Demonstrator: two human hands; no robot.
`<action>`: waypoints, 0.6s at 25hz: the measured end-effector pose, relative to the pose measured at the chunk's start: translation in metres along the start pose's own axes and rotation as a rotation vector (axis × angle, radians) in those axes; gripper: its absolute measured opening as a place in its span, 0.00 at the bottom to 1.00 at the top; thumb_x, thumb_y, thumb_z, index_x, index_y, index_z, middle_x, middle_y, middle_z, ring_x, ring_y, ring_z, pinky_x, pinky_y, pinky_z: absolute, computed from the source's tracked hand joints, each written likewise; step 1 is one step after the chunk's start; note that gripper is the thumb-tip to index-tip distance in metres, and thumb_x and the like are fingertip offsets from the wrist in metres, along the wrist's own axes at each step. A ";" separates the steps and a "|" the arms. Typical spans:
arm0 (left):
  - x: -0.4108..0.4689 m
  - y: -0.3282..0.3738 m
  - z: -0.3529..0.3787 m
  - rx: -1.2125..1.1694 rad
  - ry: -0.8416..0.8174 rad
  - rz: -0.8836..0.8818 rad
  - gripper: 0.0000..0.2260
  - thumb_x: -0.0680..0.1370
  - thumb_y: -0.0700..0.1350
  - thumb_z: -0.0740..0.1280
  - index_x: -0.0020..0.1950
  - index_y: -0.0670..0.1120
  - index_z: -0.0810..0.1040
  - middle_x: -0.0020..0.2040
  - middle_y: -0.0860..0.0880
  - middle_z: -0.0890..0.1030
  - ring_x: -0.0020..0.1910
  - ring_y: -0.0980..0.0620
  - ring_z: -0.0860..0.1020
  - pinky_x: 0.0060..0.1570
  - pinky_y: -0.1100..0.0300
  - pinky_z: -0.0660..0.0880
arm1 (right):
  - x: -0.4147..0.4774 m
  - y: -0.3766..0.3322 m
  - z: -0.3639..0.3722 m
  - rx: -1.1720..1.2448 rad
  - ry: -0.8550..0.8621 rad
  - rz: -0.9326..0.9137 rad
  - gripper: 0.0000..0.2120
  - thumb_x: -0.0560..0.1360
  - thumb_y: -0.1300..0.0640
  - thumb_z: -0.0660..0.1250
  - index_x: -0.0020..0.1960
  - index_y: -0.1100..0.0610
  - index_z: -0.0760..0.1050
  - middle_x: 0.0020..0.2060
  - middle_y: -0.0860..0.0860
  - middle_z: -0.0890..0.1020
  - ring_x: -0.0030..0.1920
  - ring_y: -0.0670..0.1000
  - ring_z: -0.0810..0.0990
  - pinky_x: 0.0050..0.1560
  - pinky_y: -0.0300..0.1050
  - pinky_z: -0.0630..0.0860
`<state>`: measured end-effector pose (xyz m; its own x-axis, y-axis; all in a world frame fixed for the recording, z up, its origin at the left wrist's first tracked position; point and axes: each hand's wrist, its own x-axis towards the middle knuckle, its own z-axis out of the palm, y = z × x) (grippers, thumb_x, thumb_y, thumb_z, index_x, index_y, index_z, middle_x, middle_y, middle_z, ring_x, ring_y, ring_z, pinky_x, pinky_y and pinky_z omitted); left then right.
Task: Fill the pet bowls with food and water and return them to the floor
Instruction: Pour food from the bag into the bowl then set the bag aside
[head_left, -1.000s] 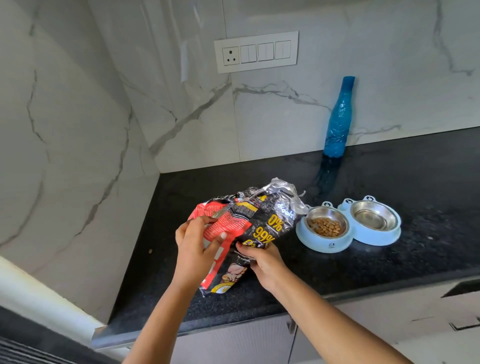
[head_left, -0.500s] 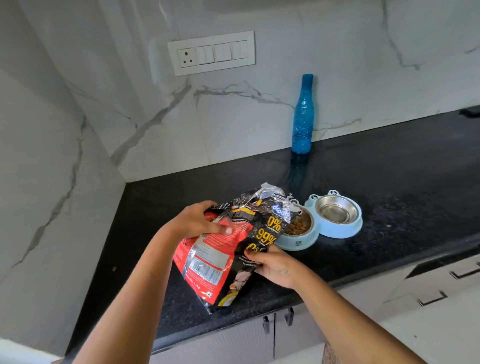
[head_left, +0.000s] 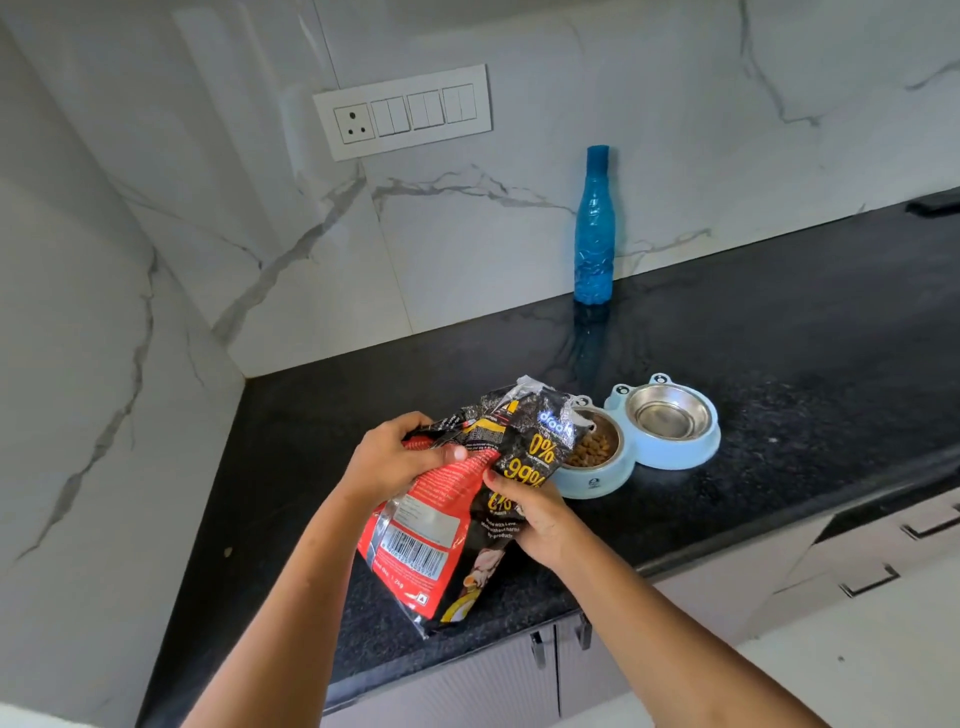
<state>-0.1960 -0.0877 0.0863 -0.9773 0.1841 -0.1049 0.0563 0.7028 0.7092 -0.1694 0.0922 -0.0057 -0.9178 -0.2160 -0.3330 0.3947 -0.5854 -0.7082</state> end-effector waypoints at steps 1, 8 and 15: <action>-0.001 -0.002 0.000 -0.016 0.021 -0.001 0.34 0.56 0.73 0.66 0.53 0.53 0.73 0.45 0.52 0.83 0.42 0.55 0.83 0.48 0.57 0.80 | 0.003 0.000 0.000 -0.032 0.017 -0.007 0.29 0.60 0.60 0.77 0.60 0.59 0.78 0.56 0.59 0.83 0.58 0.61 0.81 0.56 0.57 0.77; 0.000 -0.010 0.001 -0.069 0.068 -0.015 0.30 0.63 0.67 0.69 0.58 0.52 0.72 0.49 0.50 0.81 0.45 0.53 0.83 0.50 0.54 0.80 | -0.001 0.001 -0.005 0.001 -0.047 -0.008 0.24 0.68 0.55 0.74 0.62 0.57 0.77 0.58 0.56 0.83 0.59 0.57 0.81 0.58 0.55 0.76; 0.007 -0.004 0.007 -0.021 0.018 -0.025 0.27 0.66 0.65 0.71 0.57 0.52 0.71 0.49 0.51 0.80 0.46 0.52 0.82 0.51 0.54 0.80 | -0.010 0.009 -0.014 0.144 -0.127 0.026 0.27 0.75 0.45 0.66 0.69 0.56 0.73 0.66 0.58 0.77 0.67 0.60 0.75 0.69 0.58 0.68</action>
<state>-0.2022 -0.0847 0.0779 -0.9819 0.1537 -0.1105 0.0274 0.6926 0.7208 -0.1565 0.0995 -0.0175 -0.9091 -0.3237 -0.2622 0.4162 -0.6821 -0.6012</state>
